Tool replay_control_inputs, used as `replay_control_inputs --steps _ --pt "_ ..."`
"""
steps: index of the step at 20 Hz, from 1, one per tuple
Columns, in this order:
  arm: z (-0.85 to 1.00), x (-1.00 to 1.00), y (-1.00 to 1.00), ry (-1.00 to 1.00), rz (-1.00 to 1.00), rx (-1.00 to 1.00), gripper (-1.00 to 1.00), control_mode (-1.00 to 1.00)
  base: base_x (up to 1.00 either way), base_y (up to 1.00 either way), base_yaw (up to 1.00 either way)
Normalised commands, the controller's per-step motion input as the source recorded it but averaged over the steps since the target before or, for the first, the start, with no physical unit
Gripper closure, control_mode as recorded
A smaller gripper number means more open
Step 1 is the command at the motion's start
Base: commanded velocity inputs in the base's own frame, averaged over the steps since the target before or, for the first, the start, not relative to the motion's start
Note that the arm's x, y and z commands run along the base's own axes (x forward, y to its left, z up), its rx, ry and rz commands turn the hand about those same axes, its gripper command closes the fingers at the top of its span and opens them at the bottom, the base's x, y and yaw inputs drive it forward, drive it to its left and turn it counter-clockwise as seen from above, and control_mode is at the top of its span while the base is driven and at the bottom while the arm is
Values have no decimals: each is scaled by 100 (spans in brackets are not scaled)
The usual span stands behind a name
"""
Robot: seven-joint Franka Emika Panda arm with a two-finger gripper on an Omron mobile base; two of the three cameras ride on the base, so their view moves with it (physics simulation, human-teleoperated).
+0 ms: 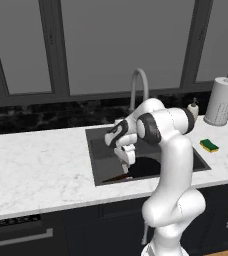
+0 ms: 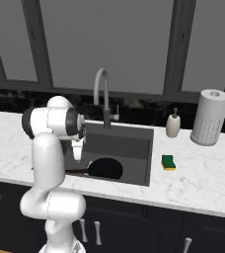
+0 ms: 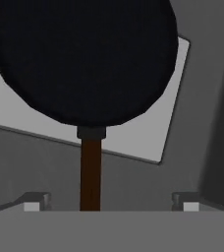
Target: Pick the pan and sponge and place them into the sink. Then turn on the water.
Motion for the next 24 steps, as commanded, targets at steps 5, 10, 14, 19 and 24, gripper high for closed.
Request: replay_control_inputs --steps 5,10,14,19,24 --pt "99 -14 -11 -2 0 0 -100 -100 0 0 0" --pt "83 -35 -15 -10 1 -3 -100 -100 0 0 0" --pt "76 -50 -12 -16 8 -7 -100 -100 0 0 0" --pt "57 -68 -5 -25 17 -11 -100 -100 0 0 0" --pt "72 -38 -18 -12 17 -3 -100 -100 0 0 0"
